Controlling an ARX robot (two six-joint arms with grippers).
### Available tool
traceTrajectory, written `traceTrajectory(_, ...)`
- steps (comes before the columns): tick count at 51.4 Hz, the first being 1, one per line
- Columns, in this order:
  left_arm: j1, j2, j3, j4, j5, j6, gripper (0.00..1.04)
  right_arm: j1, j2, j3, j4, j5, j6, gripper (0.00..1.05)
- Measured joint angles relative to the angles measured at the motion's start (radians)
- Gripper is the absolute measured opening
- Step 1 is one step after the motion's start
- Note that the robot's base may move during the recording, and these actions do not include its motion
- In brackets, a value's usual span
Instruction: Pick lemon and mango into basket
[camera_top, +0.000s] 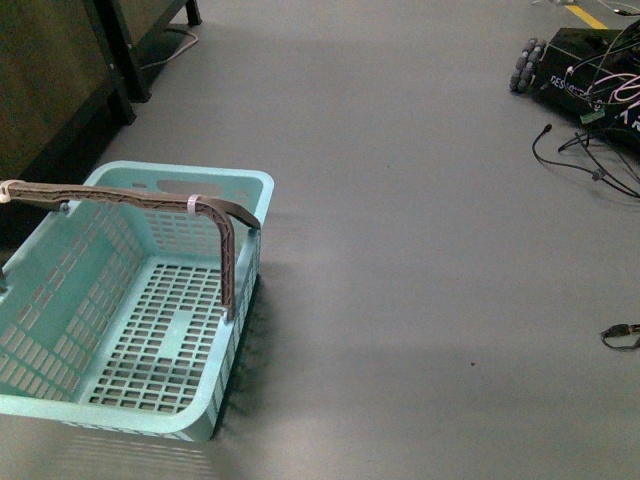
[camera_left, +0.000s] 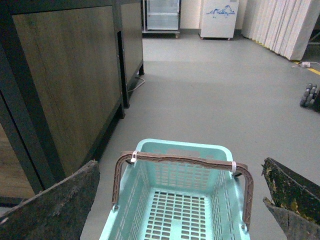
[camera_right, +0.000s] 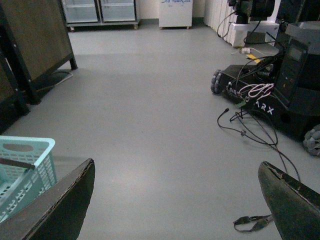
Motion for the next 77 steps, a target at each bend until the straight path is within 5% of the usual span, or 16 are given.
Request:
traceTrajectory(34,0.000,0.000,0.000,0.000,0.000,0.000,0.98,0.000,0.000,0.000,0.000,0.000,0.000,0.96)
traceTrajectory(40,-0.072,0.219,0.135,-0.314,-0.275,-0.202,0.98,0.000,0.000,0.000,0.000,0.000,0.000,0.96)
traceTrajectory(44,-0.071,0.336,0.169,-0.357,-0.294,-0.330,0.98,0.000,0.000,0.000,0.000,0.000,0.000,0.96)
traceTrajectory(64,0.010,0.872,0.290,0.022,-0.098,-0.750,0.98,0.000,0.000,0.000,0.000,0.000,0.000,0.96)
traceTrajectory(77,0.044,1.268,0.364,0.349,-0.053,-0.946,0.98,0.000,0.000,0.000,0.000,0.000,0.000,0.96)
